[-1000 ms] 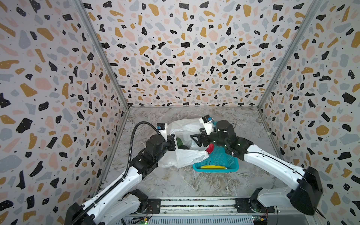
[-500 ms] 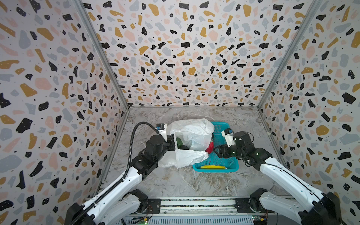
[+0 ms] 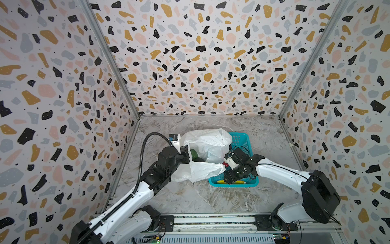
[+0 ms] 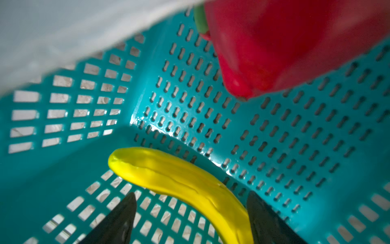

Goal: Place the fruits into the plastic bag
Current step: 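Move the right gripper to the yellow banana and grasp it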

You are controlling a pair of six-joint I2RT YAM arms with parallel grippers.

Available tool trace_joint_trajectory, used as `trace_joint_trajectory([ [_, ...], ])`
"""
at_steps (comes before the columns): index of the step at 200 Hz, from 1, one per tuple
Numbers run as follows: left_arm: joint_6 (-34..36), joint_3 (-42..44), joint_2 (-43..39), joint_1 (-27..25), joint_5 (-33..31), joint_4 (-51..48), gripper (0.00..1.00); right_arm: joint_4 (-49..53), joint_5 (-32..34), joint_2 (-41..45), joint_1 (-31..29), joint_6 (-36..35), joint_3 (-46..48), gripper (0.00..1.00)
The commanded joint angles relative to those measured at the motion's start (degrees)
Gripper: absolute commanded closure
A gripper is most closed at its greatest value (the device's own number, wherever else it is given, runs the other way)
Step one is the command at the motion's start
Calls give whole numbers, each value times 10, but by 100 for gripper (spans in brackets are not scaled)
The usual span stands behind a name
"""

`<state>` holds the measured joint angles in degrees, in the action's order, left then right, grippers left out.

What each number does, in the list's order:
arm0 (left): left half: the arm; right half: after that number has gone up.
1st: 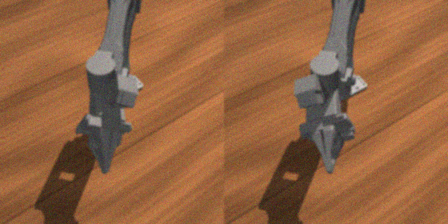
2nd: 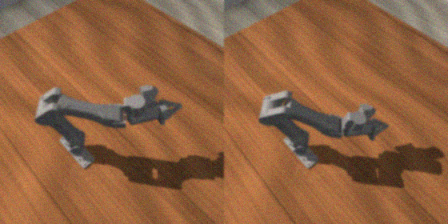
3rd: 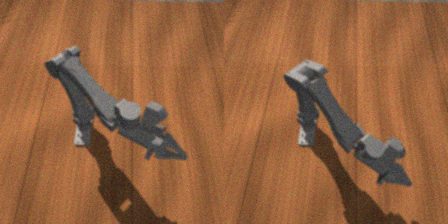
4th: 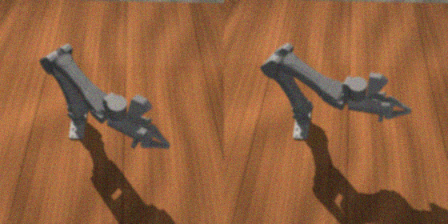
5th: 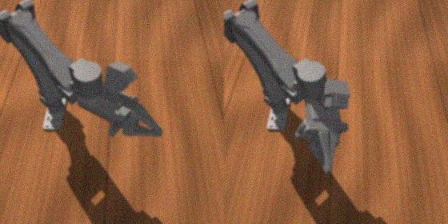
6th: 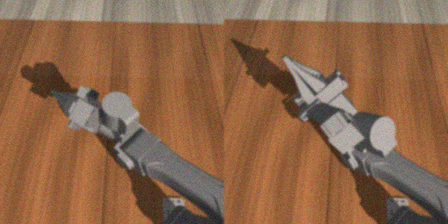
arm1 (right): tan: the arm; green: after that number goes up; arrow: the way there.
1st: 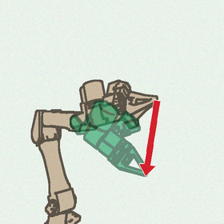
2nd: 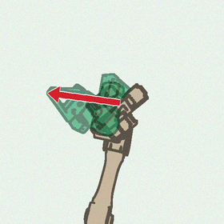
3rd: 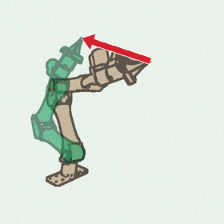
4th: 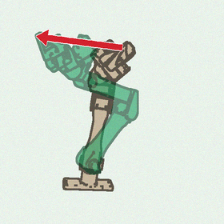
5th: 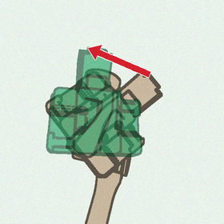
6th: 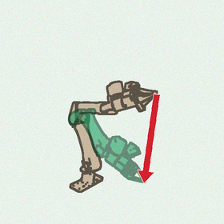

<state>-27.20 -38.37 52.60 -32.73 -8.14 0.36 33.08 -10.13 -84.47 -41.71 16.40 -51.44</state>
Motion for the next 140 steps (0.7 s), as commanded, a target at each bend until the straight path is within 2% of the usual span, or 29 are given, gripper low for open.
trace_joint_trajectory([
  [1,4,6,-9,1,-13,22,100,43,19,-29,-12,-27,-23,18],
  [64,-1,2,-11,2,-17,20,100,-7,38,-78,5,-8,-7,29],
  [107,8,0,-11,1,-14,14,100,-58,42,-30,99,34,23,34],
  [140,15,-3,-10,2,-11,6,100,-65,-7,20,111,14,23,33],
])
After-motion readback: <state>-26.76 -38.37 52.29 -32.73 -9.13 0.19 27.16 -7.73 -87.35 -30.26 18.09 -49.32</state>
